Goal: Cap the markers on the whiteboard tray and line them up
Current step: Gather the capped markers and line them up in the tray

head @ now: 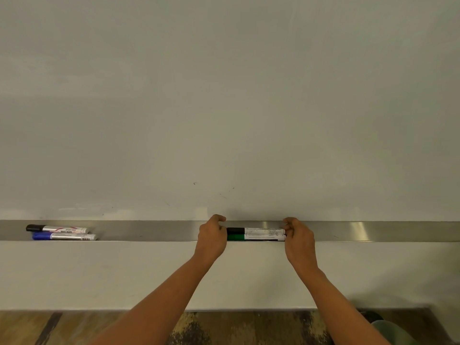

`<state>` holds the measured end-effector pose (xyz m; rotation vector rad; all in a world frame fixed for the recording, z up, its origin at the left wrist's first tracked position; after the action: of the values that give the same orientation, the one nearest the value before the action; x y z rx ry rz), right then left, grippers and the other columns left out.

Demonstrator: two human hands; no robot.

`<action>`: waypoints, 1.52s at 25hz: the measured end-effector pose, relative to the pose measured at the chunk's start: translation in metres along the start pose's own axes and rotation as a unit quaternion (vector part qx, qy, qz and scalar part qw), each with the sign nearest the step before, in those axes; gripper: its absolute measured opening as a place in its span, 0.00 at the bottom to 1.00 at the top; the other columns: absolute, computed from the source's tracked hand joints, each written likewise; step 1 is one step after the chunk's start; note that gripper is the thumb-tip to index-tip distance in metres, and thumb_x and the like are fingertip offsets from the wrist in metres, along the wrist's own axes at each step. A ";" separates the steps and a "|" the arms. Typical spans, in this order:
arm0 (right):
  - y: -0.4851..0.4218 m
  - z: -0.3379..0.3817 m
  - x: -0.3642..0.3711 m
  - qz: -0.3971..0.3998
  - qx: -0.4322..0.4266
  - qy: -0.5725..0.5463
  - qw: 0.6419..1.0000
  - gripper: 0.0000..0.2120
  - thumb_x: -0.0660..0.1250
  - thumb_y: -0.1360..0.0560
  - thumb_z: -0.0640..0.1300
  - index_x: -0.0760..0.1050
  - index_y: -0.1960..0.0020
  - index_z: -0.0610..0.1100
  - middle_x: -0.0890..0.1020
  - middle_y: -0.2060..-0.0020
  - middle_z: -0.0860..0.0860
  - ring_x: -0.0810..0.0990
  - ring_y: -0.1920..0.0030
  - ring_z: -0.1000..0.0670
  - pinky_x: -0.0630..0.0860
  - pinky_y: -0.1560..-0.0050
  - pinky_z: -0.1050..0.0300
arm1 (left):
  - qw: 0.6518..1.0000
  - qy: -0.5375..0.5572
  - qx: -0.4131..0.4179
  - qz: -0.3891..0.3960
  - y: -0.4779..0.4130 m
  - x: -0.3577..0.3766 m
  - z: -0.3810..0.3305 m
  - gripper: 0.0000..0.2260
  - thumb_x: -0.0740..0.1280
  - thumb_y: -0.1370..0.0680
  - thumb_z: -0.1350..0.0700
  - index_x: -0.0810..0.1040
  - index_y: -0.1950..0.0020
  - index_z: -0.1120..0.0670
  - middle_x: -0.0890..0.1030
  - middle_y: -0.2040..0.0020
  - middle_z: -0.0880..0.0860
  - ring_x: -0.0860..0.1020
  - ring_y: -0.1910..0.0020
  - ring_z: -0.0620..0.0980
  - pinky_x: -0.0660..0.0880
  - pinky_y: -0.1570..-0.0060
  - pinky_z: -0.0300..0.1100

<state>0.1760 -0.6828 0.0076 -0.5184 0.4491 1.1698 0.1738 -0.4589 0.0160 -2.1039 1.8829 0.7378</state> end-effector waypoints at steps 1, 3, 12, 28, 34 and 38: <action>0.000 0.000 0.000 -0.001 -0.002 0.000 1.000 0.15 0.54 0.26 0.27 0.74 0.45 0.35 0.80 0.54 0.40 0.74 0.56 0.49 0.71 0.53 0.58 | 1.000 0.002 0.000 0.000 0.000 0.000 0.000 0.15 0.53 0.23 0.66 0.70 0.39 0.61 0.78 0.47 0.67 0.79 0.50 0.63 0.77 0.51 0.53; 0.001 0.001 0.001 -0.003 -0.007 0.001 1.000 0.14 0.54 0.26 0.27 0.74 0.45 0.35 0.80 0.53 0.39 0.74 0.56 0.49 0.72 0.52 0.57 | 1.000 0.005 0.000 0.000 -0.001 -0.001 0.002 0.14 0.53 0.23 0.66 0.70 0.39 0.61 0.78 0.46 0.67 0.79 0.49 0.62 0.78 0.51 0.53; 0.013 0.014 0.002 -0.032 -0.056 0.073 0.995 0.09 0.58 0.24 0.33 0.74 0.47 0.35 0.80 0.52 0.38 0.74 0.47 0.40 0.72 0.49 0.51 | 1.000 0.005 0.012 -0.005 -0.003 -0.011 0.011 0.13 0.54 0.23 0.65 0.71 0.40 0.63 0.79 0.47 0.65 0.79 0.50 0.62 0.77 0.51 0.50; 0.078 0.171 0.174 0.185 -0.178 0.000 0.966 0.07 0.61 0.24 0.37 0.77 0.50 0.40 0.80 0.53 0.44 0.74 0.57 0.53 0.70 0.54 0.66 | 0.983 0.041 -0.035 -0.173 -0.006 -0.242 0.125 0.09 0.60 0.24 0.65 0.79 0.49 0.62 0.81 0.51 0.62 0.78 0.51 0.58 0.69 0.55 0.42; 0.109 0.218 0.252 0.287 -0.191 0.007 0.939 0.09 0.62 0.25 0.37 0.78 0.48 0.42 0.82 0.50 0.45 0.79 0.53 0.51 0.73 0.51 0.66 | 0.969 -0.031 -0.047 -0.242 -0.018 -0.358 0.175 0.10 0.62 0.25 0.67 0.80 0.47 0.62 0.82 0.46 0.62 0.78 0.46 0.58 0.73 0.43 0.48; 0.118 0.238 0.284 0.305 -0.194 0.023 0.932 0.09 0.63 0.24 0.40 0.78 0.46 0.44 0.82 0.49 0.45 0.80 0.51 0.50 0.74 0.49 0.64 | 0.971 -0.149 -0.030 -0.187 -0.035 -0.392 0.200 0.12 0.64 0.26 0.66 0.79 0.44 0.61 0.81 0.45 0.63 0.78 0.46 0.60 0.73 0.43 0.50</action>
<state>0.1732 -0.2939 0.0142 -0.7800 0.4320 1.8715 0.1442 -0.0189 0.0379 -2.1498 1.2786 0.9592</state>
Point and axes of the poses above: each hand's wrist, its own y-axis away from the middle knuckle, its own x-axis out of the palm, z = x × y, the point moved 8 cm from there along -y, towards the middle knuckle
